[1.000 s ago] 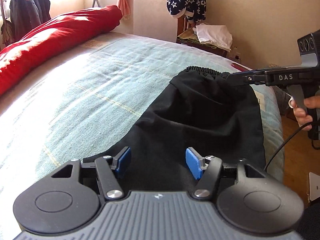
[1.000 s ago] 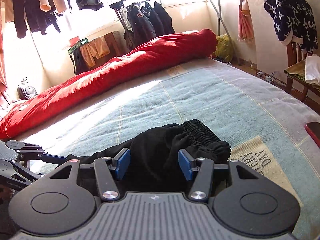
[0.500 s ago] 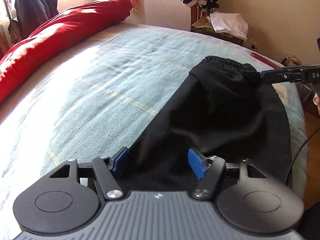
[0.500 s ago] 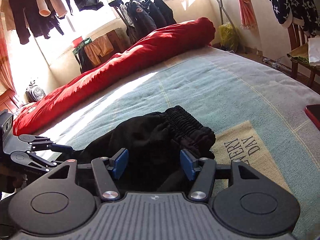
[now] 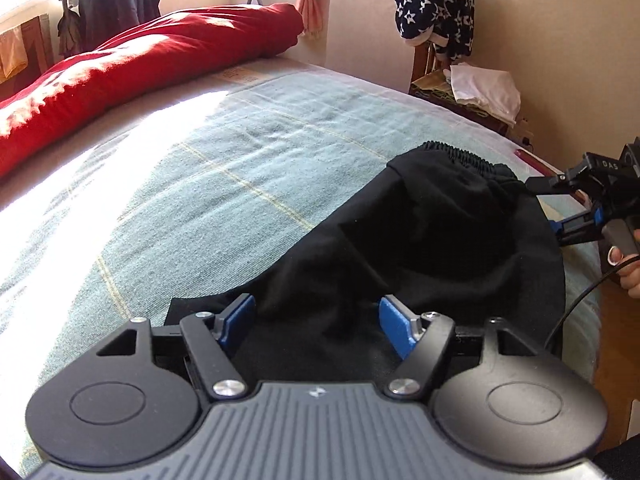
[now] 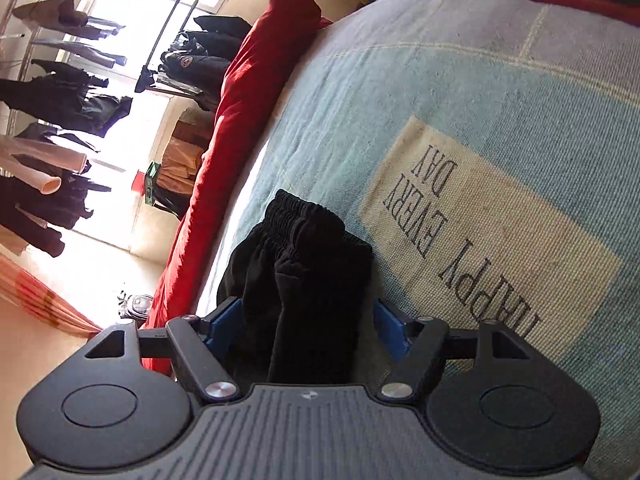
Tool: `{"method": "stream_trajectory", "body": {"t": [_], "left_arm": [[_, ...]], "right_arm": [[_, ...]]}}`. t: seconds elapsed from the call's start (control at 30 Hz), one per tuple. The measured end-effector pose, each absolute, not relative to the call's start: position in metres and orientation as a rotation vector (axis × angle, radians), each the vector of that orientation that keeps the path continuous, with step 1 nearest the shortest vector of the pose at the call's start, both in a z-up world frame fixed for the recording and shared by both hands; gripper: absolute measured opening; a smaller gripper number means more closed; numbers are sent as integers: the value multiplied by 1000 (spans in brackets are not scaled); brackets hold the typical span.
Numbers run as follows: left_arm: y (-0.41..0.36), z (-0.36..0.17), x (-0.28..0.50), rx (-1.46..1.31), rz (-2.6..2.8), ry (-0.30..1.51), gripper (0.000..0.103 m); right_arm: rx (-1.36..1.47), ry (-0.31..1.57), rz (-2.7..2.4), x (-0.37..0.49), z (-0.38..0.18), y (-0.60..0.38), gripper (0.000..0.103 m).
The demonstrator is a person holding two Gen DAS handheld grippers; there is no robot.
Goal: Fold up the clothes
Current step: 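Grasp the elastic waistband of the folded pants with the right tool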
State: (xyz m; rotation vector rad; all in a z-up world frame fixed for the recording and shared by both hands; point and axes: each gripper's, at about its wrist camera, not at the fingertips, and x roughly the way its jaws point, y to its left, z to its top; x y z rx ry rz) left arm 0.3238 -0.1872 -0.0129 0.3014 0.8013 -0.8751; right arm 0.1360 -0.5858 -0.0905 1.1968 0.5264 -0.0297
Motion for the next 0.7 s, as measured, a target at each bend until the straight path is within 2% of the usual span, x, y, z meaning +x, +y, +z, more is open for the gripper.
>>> {"method": "stream_trajectory", "body": {"t": [0.33,0.37,0.43,0.47,0.6,0.7], "left_arm": [[-183,-9,318,265,-869,799,70],[-182,-8,317,258,-869,798,71],[-180,-9,316,251,-864,801,72],[-179,-9,316,248,-861,804,72],[-179,-9,315,247,-857,808,72],[-181,-6,312,248,-892,795,72]], "right_arm": [[1238,538,16,179,-96,-598,76],[1221,533,5,177,-94,-595,74],[1175,535,-30,173,-93,-590,59],[1144,533,-44,172,-92,-587,45],[1025,496,-73,165,-81,-579,35],[942,443,-96,148,-55,-575,32]]}}
